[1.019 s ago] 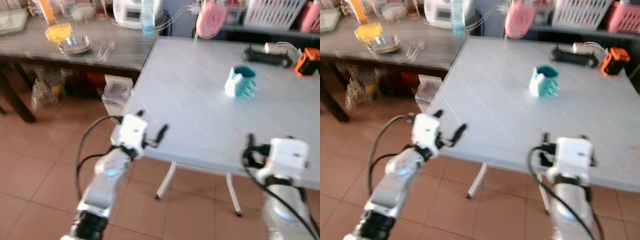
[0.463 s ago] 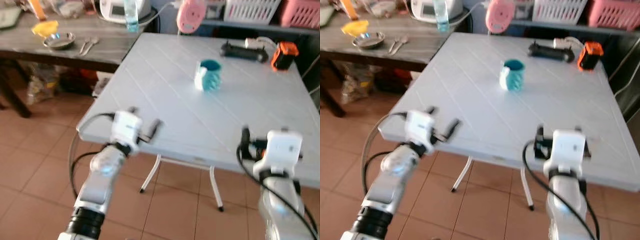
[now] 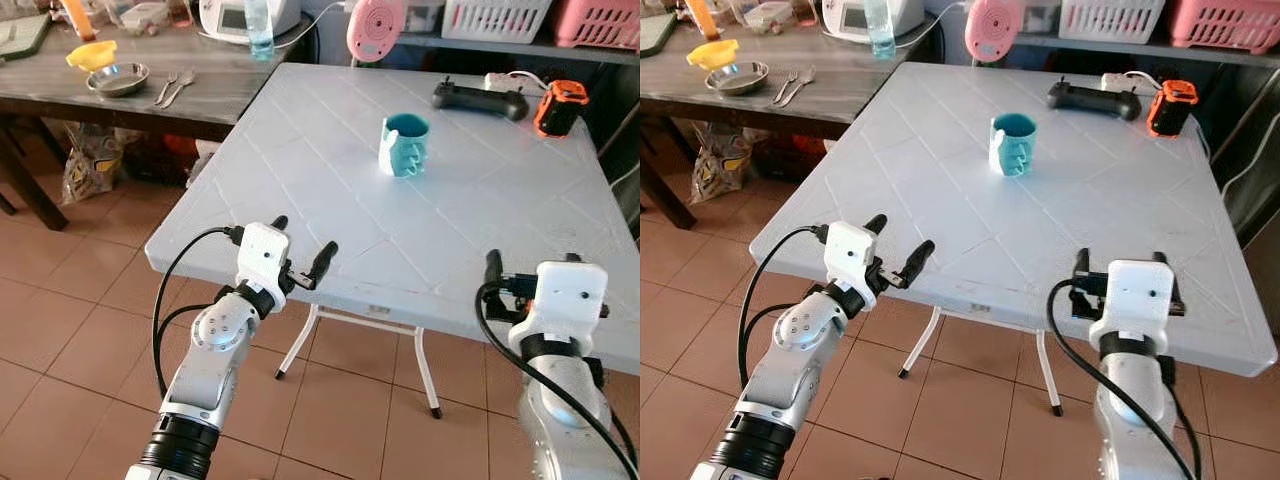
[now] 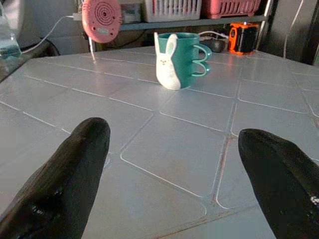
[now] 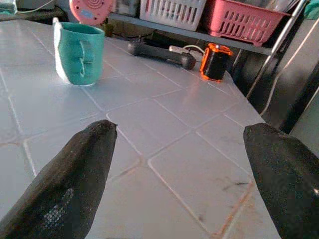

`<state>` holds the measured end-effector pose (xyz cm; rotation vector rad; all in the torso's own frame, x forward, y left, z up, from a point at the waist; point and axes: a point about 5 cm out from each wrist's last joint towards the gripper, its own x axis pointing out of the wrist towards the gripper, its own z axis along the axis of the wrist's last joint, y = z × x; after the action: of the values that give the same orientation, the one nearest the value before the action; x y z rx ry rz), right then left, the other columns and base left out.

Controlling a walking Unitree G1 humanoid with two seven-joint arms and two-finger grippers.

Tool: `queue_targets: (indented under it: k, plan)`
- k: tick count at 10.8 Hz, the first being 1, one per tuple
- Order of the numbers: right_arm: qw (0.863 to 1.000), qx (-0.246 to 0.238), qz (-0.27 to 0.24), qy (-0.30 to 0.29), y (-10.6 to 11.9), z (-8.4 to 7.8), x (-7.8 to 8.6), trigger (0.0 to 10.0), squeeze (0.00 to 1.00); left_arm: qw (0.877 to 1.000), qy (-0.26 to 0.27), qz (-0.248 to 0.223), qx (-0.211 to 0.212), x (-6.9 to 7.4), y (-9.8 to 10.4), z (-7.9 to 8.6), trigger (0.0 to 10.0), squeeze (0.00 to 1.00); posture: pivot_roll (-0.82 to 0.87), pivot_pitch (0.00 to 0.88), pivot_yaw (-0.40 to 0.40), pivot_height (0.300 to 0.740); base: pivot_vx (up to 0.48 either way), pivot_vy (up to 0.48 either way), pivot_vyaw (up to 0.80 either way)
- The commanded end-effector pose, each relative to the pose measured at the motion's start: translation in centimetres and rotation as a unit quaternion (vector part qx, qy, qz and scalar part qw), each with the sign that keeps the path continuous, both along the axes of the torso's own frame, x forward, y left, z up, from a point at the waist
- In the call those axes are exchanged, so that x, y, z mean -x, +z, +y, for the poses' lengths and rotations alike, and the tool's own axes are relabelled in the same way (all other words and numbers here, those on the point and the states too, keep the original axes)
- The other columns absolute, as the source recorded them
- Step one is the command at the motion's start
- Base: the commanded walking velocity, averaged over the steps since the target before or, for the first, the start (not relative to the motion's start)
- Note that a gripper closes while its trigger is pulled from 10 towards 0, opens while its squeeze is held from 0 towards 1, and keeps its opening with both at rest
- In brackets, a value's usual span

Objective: Setting the table

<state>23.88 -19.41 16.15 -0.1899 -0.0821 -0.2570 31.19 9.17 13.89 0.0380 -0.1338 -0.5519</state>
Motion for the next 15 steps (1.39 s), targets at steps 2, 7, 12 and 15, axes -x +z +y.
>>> queue_targets:
  k: [2, 7, 12, 15]
  plan:
    - [1.000, -0.001, 0.001, -0.001, -0.2, 0.2, 0.1, 10.0, 1.00, 1.000, -0.006, -0.001, -0.002, 0.2, 0.1, 0.0, 10.0, 0.00, 0.08, 0.113, 0.021, 0.740, 0.351, 0.000, 0.00]
    - [1.000, -0.002, 0.004, 0.003, -0.4, 0.4, 0.0, 10.0, 1.00, 1.000, -0.011, 0.001, -0.006, 0.3, -0.1, 0.1, 10.0, 0.00, 0.09, 0.112, 0.022, 0.740, 0.369, 0.000, 0.00]
    - [0.999, -0.017, 0.005, 0.049, -0.7, 1.5, 0.1, 10.0, 0.00, 1.000, -0.012, -0.001, -0.007, 0.6, -0.1, 0.3, 10.0, 0.00, 0.09, 0.117, 0.025, 0.740, 0.273, 0.000, 0.00]
    - [0.993, 0.016, 0.007, 0.114, -0.6, 3.6, -0.7, 10.0, 0.00, 0.999, -0.031, 0.007, -0.028, 1.4, -0.9, 1.9, 10.0, 0.00, 0.10, 0.130, 0.022, 0.740, 0.000, 0.000, 0.00]
